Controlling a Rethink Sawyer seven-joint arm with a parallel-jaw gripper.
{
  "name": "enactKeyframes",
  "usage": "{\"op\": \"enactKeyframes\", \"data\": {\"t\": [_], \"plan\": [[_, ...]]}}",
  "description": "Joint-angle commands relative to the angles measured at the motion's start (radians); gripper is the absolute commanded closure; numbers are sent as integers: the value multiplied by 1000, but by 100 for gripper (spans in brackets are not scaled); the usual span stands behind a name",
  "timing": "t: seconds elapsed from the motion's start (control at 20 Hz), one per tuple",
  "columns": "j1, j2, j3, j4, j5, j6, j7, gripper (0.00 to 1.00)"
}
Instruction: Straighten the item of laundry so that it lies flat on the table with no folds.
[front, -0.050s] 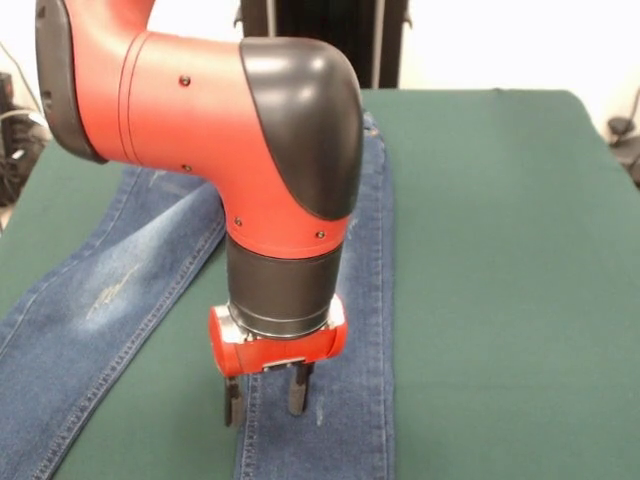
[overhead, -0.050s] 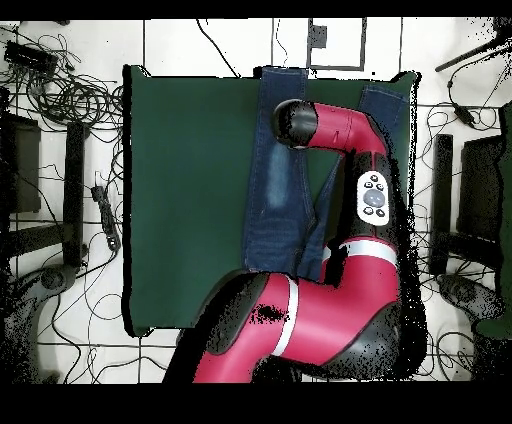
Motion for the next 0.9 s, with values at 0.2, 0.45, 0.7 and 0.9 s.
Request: {"op": "enactKeyframes", "data": {"t": [0.2,0.45,0.7,0.9], "plan": [[-33,-26,74,163,36,133,37,0],[-42,-110,50,222,63,233,67,0],[-41,-161,13,211,48,309,97,0],[-36,-205,-19,206,33,392,108,0]]}}
